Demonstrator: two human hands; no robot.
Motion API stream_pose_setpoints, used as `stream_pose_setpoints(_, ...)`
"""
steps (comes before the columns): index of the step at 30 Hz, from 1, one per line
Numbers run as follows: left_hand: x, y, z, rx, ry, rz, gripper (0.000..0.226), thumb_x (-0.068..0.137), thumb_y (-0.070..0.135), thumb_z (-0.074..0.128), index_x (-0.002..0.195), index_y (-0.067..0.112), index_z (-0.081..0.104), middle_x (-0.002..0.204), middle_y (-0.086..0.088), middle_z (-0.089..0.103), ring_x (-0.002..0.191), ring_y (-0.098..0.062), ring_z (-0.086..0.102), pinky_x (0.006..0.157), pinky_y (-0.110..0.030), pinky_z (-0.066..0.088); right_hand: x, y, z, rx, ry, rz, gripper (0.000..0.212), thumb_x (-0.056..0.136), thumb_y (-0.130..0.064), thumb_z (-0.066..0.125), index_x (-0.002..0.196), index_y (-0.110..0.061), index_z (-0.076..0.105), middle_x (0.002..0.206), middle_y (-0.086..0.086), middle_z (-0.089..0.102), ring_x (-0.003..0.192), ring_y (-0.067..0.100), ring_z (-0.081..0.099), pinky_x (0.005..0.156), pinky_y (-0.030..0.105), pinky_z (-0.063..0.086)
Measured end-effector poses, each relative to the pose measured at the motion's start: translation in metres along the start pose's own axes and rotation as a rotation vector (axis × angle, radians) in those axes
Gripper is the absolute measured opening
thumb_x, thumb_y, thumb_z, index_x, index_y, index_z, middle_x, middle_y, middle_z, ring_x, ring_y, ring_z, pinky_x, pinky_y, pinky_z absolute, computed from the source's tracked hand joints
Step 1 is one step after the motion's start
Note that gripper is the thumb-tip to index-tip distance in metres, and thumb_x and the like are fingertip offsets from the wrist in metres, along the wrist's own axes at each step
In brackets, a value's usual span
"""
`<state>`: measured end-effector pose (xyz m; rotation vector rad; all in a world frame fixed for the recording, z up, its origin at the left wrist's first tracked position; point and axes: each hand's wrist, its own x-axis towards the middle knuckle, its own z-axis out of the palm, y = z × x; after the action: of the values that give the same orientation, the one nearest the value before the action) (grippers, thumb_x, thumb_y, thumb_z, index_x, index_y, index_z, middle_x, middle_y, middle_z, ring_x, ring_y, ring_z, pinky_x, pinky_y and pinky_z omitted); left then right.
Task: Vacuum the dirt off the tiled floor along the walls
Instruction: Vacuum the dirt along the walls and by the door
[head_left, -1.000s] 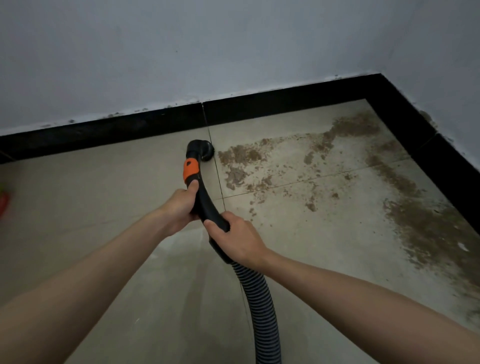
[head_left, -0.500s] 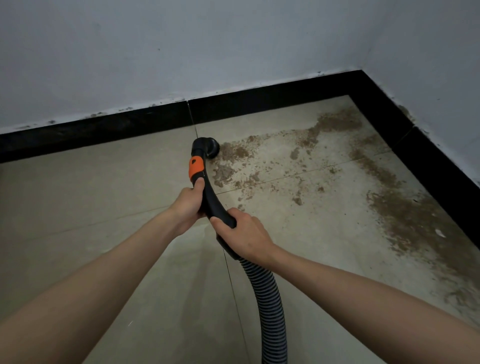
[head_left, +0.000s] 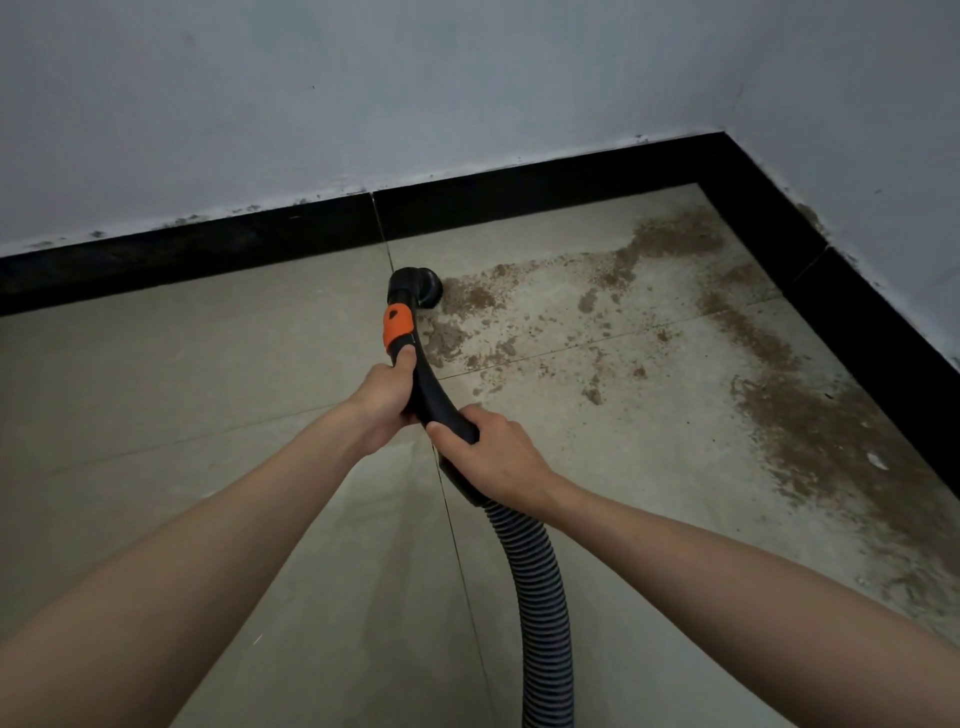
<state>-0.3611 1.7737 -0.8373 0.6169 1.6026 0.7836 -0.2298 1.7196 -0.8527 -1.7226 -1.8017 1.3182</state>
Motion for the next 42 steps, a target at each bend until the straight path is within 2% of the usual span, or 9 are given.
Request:
stream_pose_setpoints(15, 0.015, 0.006, 0.043, -0.005, -0.065, 0.015, 0.047, 0.102, 0.036, 0.034, 0.129, -0.003, 0.04, 0.099, -0.011, 0.056, 0.091, -0.026, 0.057, 0.077, -0.036, 0.047, 0.005, 0.022, -0.03, 0.045, 0.056, 0.037, 0.033, 0.09, -0.055, 0.052, 0.094, -0.022, 0.058, 0.085, 0.002, 0.069, 0.08, 0.022, 0.067, 0.077, 0.046, 0.057)
stream_pose_setpoints(19, 0.02, 0.012, 0.061, 0.006, -0.073, 0.022, 0.049, 0.102, 0.036, 0.035, 0.132, -0.002, 0.039, 0.109, -0.014, 0.055, 0.097, -0.028, 0.056, 0.079, -0.037, 0.048, 0.007, 0.031, -0.044, 0.06, 0.086, 0.046, 0.032, 0.09, -0.055, 0.052, 0.092, -0.024, 0.059, 0.083, 0.0, 0.068, 0.077, 0.019, 0.066, 0.077, 0.044, 0.057)
stream_pose_setpoints(21, 0.022, 0.014, 0.072, 0.015, -0.09, 0.028, 0.048, 0.102, 0.036, 0.035, 0.129, -0.002, 0.041, 0.104, -0.012, 0.056, 0.095, -0.028, 0.057, 0.079, -0.037, 0.049, 0.008, 0.038, -0.052, 0.067, 0.105, 0.049, 0.031, 0.09, -0.055, 0.052, 0.091, -0.024, 0.059, 0.082, -0.001, 0.068, 0.076, 0.018, 0.066, 0.076, 0.044, 0.057)
stream_pose_setpoints(24, 0.026, 0.016, 0.092, 0.052, -0.114, 0.027, 0.047, 0.102, 0.038, 0.034, 0.126, -0.001, 0.043, 0.096, -0.009, 0.057, 0.085, -0.023, 0.058, 0.067, -0.03, 0.049, 0.01, 0.051, -0.064, 0.071, 0.126, 0.061, 0.033, 0.09, -0.055, 0.052, 0.089, -0.023, 0.059, 0.081, 0.0, 0.067, 0.073, 0.019, 0.065, 0.072, 0.042, 0.056)
stream_pose_setpoints(26, 0.029, 0.021, 0.106, 0.091, -0.138, 0.029, 0.048, 0.102, 0.039, 0.034, 0.127, -0.001, 0.043, 0.103, -0.011, 0.058, 0.085, -0.022, 0.058, 0.062, -0.027, 0.047, 0.012, 0.059, -0.074, 0.086, 0.151, 0.07, 0.029, 0.09, -0.055, 0.053, 0.083, -0.027, 0.057, 0.077, -0.003, 0.065, 0.07, 0.016, 0.063, 0.066, 0.036, 0.052)
stream_pose_setpoints(28, 0.034, 0.026, 0.122, 0.112, -0.161, 0.039, 0.05, 0.102, 0.039, 0.033, 0.13, -0.001, 0.042, 0.111, -0.013, 0.057, 0.091, -0.024, 0.057, 0.067, -0.029, 0.049, 0.015, 0.067, -0.085, 0.111, 0.19, 0.081, 0.026, 0.09, -0.054, 0.054, 0.079, -0.031, 0.056, 0.074, -0.006, 0.063, 0.068, 0.011, 0.061, 0.06, 0.029, 0.048)
stream_pose_setpoints(31, 0.04, 0.034, 0.147, 0.147, -0.187, 0.055, 0.051, 0.102, 0.039, 0.032, 0.132, -0.002, 0.041, 0.122, -0.017, 0.056, 0.1, -0.028, 0.057, 0.076, -0.035, 0.049, 0.018, 0.081, -0.101, 0.147, 0.246, 0.104, 0.024, 0.089, -0.054, 0.056, 0.079, -0.032, 0.056, 0.075, -0.007, 0.064, 0.07, 0.01, 0.062, 0.063, 0.03, 0.049)
stream_pose_setpoints(36, 0.051, 0.037, 0.185, 0.218, -0.236, 0.072, 0.051, 0.102, 0.039, 0.033, 0.127, -0.004, 0.044, 0.119, -0.019, 0.057, 0.097, -0.029, 0.058, 0.069, -0.032, 0.05, 0.023, 0.105, -0.119, 0.184, 0.319, 0.134, 0.023, 0.09, -0.051, 0.056, 0.079, -0.03, 0.058, 0.077, -0.003, 0.065, 0.073, 0.016, 0.063, 0.065, 0.033, 0.049)
stream_pose_setpoints(42, 0.059, 0.042, 0.221, 0.262, -0.262, 0.09, 0.052, 0.101, 0.041, 0.033, 0.127, -0.002, 0.046, 0.119, -0.019, 0.057, 0.106, -0.032, 0.058, 0.086, -0.038, 0.052, 0.027, 0.123, -0.139, 0.187, 0.39, 0.158, 0.023, 0.09, -0.051, 0.056, 0.08, -0.03, 0.059, 0.077, -0.002, 0.066, 0.072, 0.016, 0.064, 0.063, 0.032, 0.049)
